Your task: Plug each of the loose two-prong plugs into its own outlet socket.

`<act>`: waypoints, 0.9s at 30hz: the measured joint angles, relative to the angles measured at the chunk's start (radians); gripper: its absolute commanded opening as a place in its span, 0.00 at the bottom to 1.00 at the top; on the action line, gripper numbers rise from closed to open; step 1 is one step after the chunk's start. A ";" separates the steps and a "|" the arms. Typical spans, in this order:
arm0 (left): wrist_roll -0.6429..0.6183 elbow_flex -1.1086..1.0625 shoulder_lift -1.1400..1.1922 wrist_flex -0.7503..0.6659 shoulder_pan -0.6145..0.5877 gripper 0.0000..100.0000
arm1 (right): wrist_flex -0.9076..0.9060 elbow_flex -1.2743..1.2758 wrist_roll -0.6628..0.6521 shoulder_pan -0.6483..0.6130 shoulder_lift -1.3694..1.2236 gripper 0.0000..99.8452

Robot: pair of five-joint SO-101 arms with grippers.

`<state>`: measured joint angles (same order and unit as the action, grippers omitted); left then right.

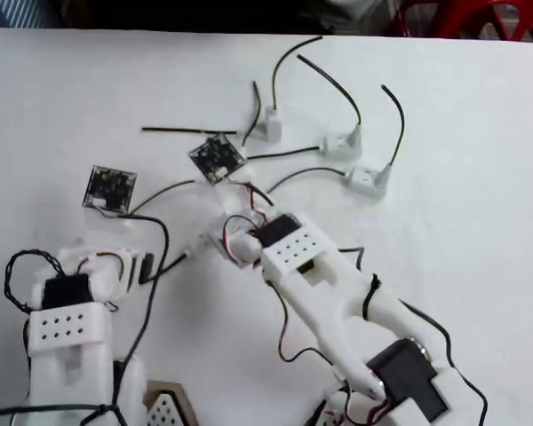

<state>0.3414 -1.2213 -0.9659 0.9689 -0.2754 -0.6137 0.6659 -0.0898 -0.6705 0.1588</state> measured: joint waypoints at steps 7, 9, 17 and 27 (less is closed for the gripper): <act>0.000 -0.026 -0.009 0.000 -0.002 0.24 | 0.000 -0.026 0.000 -0.002 -0.028 0.02; 0.000 -0.026 -0.012 0.000 -0.002 0.24 | 0.000 -0.026 0.000 -0.002 -0.031 0.02; 0.000 -0.026 -0.012 0.000 -0.009 0.24 | -0.011 -0.028 -0.055 -0.002 -0.031 0.02; -0.006 -0.026 -0.012 -0.018 -0.038 0.24 | -0.107 -0.069 -0.063 -0.002 -0.029 0.02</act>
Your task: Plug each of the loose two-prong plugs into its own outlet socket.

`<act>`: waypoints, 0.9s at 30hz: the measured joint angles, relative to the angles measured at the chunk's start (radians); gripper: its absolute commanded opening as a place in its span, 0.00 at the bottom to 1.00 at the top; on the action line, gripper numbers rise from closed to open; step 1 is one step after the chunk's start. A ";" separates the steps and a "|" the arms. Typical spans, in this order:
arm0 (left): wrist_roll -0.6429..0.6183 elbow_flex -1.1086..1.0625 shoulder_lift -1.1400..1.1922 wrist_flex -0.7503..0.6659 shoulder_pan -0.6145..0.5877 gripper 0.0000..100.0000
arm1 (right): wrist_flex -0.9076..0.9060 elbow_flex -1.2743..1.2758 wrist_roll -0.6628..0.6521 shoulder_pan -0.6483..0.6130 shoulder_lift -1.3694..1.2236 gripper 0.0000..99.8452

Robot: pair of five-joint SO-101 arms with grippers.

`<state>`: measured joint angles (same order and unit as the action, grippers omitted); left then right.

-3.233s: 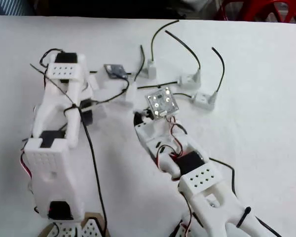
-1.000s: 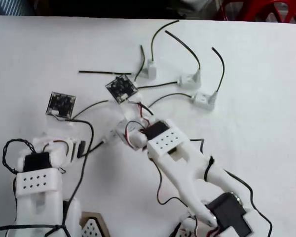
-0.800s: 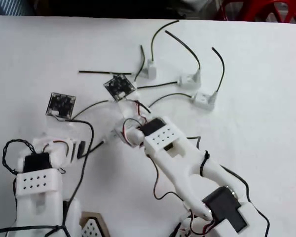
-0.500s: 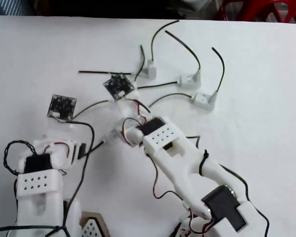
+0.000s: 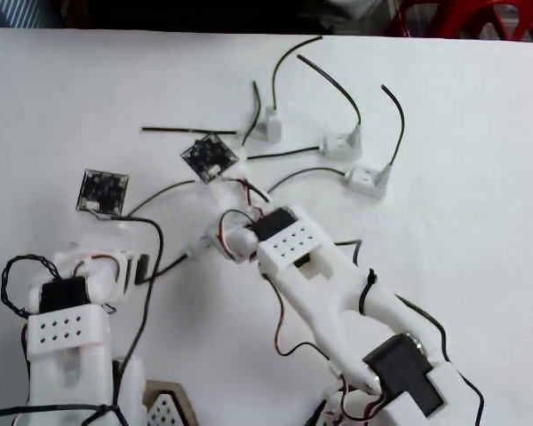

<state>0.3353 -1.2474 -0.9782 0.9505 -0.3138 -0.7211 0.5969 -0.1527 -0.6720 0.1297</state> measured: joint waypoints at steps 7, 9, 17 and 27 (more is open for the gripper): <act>0.000 0.000 0.000 -0.015 -0.006 0.24 | -0.104 -0.063 0.000 0.000 -0.008 0.02; 0.000 0.000 0.000 -0.015 -0.006 0.24 | -0.100 -0.066 0.000 0.003 -0.026 0.02; 0.000 0.000 0.000 -0.015 -0.034 0.24 | -0.097 -0.161 0.000 0.000 -0.166 0.02; 0.000 0.000 0.000 -0.015 -0.034 0.24 | -0.244 -0.249 0.176 -0.002 -0.201 0.02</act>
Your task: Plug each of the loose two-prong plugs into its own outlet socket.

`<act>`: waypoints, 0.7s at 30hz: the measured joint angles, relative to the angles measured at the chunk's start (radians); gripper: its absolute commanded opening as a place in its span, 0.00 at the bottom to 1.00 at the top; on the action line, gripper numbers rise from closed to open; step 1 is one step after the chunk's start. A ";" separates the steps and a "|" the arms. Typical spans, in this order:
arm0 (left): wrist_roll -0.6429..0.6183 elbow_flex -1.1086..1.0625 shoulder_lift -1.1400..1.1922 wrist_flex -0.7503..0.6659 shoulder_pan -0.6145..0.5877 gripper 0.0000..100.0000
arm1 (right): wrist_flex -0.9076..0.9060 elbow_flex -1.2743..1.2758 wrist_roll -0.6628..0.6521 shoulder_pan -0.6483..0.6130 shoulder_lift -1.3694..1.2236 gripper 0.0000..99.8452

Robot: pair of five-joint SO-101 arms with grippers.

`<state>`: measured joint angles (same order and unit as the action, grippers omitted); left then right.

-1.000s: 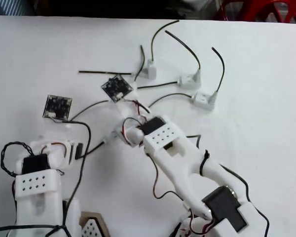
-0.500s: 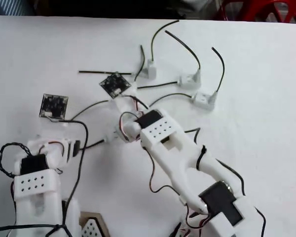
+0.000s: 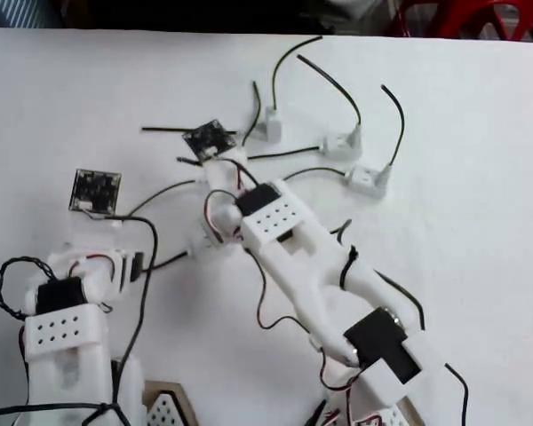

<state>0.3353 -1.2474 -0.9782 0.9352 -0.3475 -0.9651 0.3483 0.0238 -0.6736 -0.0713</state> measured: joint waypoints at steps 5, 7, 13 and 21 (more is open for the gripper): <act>0.000 0.000 0.000 0.000 0.000 0.24 | -0.026 -0.018 0.031 0.000 -0.002 0.02; 0.000 0.000 0.000 0.000 0.000 0.24 | -0.029 -0.018 0.034 0.000 0.008 0.02; 0.000 -0.043 0.000 -0.044 0.026 0.24 | -0.044 0.035 0.034 -0.009 0.080 0.02; 0.000 -0.055 0.000 -0.071 0.037 0.24 | 0.041 0.095 0.034 -0.009 0.072 0.02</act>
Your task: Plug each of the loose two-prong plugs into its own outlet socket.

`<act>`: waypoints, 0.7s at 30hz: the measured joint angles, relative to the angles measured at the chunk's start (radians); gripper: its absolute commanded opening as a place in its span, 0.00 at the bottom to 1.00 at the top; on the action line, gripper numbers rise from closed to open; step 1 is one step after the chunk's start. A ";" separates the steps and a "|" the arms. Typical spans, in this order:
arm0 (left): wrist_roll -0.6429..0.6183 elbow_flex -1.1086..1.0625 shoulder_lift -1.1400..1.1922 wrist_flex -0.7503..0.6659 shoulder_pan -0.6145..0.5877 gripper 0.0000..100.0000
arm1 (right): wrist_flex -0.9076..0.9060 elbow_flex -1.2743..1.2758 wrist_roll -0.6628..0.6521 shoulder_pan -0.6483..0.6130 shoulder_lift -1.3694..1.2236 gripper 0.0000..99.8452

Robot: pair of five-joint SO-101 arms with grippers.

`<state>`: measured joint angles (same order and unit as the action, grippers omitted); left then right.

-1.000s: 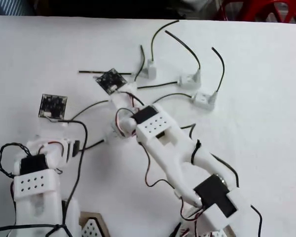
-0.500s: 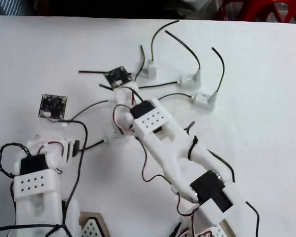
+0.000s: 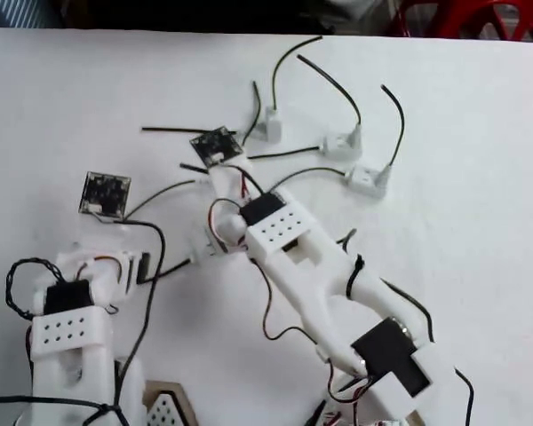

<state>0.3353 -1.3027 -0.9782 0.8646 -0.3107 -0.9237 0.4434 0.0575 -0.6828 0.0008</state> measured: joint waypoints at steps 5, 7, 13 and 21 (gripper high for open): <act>0.000 0.000 0.000 0.000 0.000 0.24 | 0.006 0.005 0.049 -0.003 -0.026 0.02; 0.000 0.000 0.000 0.000 0.000 0.24 | 0.008 0.005 0.052 -0.012 -0.048 0.02; 0.000 0.000 0.000 0.000 0.000 0.24 | 0.008 0.003 0.055 -0.029 -0.095 0.02; 0.000 0.000 0.000 0.000 0.000 0.24 | 0.009 0.031 0.017 -0.029 -0.095 0.02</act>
<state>0.3353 -1.3027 -0.9782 0.8646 -0.3107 -0.9145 0.4741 0.0744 -0.7119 -0.0944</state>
